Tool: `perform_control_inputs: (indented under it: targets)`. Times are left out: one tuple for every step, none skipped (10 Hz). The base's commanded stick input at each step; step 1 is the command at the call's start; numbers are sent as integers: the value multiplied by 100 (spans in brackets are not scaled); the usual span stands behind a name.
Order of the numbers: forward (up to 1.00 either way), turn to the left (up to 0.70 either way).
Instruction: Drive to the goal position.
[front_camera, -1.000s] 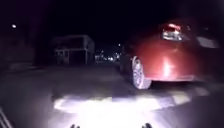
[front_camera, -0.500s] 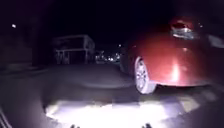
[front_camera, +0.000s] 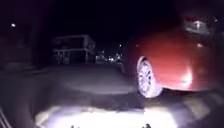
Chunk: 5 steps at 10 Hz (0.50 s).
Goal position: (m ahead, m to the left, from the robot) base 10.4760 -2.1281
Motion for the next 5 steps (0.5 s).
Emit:
perform_control_inputs:
  targets:
    - [45,0]
    - [45,0]
    - [45,0]
    - [45,0]
    - [45,0]
